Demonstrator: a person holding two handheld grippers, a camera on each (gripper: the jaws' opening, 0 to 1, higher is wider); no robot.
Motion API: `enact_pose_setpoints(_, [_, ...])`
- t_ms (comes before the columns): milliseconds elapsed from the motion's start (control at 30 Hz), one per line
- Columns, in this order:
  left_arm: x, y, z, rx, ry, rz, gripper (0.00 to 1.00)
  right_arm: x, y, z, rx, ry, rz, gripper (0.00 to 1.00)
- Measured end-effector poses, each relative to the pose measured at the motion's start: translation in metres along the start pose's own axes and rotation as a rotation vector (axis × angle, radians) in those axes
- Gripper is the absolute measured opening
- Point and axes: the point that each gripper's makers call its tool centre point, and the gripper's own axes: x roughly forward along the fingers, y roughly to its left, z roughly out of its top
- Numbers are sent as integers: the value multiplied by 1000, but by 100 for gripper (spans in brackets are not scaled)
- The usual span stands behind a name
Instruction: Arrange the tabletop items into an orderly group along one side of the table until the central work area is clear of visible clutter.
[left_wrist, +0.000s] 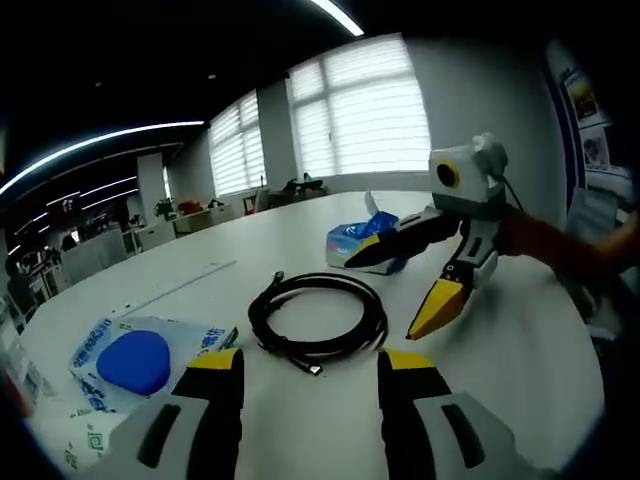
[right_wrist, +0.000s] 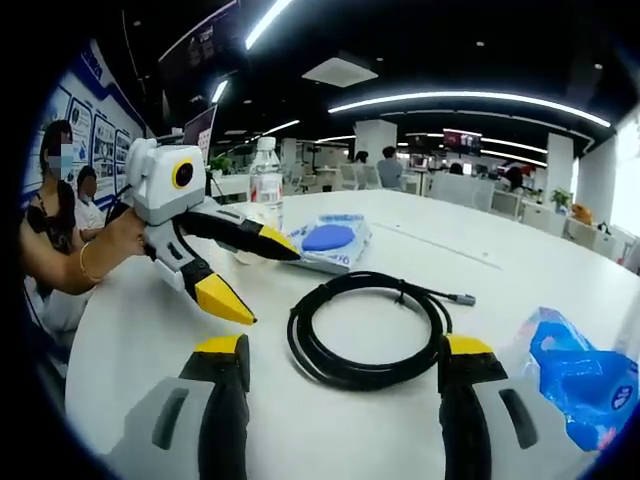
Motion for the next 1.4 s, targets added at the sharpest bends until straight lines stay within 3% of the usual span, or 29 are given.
enact_pose_setpoints(433, [23,4,-4,-8,44,-5,53,9,-6,-8,-1,31,0,74])
enact_pose_setpoints(900, [36,0,-7,-28,62,-60,53,15,-15,-17,-2,56,-8,72])
enact_pose_setpoints(1133, [40,2,-10,-87,49,-103,53,20,-19,-18,15,52,7,74])
enact_pose_setpoints(1233, [43,3,-10,-86,9,-130,54,21,-20,-22,54,39,25,74])
enact_pose_setpoints(1400, [45,2,-8,-87,-9,-129,54,24,-20,-20,22,18,30,75])
